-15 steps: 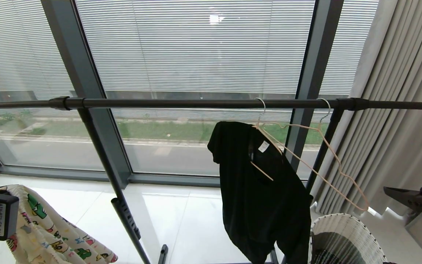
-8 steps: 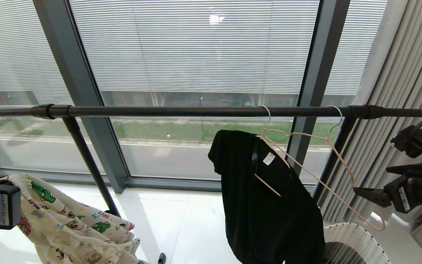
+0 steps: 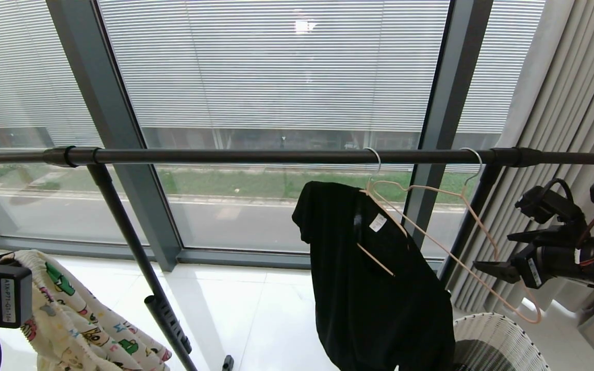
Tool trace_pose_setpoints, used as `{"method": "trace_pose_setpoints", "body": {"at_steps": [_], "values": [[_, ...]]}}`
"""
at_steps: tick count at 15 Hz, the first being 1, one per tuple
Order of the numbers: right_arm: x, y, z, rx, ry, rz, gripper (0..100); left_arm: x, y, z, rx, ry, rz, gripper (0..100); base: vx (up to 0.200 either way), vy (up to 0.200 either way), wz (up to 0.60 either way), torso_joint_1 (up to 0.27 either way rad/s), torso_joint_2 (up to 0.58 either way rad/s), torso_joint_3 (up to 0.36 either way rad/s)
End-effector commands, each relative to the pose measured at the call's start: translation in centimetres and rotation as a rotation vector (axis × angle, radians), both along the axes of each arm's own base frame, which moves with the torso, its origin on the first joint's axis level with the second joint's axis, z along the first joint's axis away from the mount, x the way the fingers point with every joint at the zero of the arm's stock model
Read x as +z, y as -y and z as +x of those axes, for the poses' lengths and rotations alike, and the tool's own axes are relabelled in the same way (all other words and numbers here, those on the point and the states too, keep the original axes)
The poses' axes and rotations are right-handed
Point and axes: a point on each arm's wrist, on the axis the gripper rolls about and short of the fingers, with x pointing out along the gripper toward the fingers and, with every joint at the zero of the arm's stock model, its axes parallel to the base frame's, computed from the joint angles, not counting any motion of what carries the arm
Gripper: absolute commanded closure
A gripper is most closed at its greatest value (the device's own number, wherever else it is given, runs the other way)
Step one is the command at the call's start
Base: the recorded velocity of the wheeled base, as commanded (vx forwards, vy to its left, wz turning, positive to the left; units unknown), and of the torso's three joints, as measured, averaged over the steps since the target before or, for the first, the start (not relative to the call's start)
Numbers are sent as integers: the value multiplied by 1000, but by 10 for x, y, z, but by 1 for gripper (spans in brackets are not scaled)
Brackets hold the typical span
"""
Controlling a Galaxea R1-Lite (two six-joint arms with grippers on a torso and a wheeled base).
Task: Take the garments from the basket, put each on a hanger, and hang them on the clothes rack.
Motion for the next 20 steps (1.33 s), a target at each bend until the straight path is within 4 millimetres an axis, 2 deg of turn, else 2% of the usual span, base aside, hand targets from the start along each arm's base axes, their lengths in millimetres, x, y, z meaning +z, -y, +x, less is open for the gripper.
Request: {"method": "trace_pose_setpoints", "body": {"at_steps": [1, 5, 13, 14, 20], "values": [[-18, 4, 12, -6, -69, -1, 0, 0, 0, 0, 0, 1, 1, 100, 0, 0, 0, 0, 0, 0], [-29, 2, 26, -4, -56, 9, 0, 0, 0, 0, 0, -2, 1, 100, 0, 0, 0, 0, 0, 0], [-32, -10, 38, -2, -40, 88, 0, 0, 0, 0, -3, -3, 8, 100, 0, 0, 0, 0, 0, 0], [-32, -10, 38, -2, -40, 88, 100, 0, 0, 0, -3, -3, 8, 100, 0, 0, 0, 0, 0, 0], [-27, -14, 35, 5, -31, 99, 100, 0, 0, -1, -2, 2, 6, 100, 0, 0, 0, 0, 0, 0]]}}
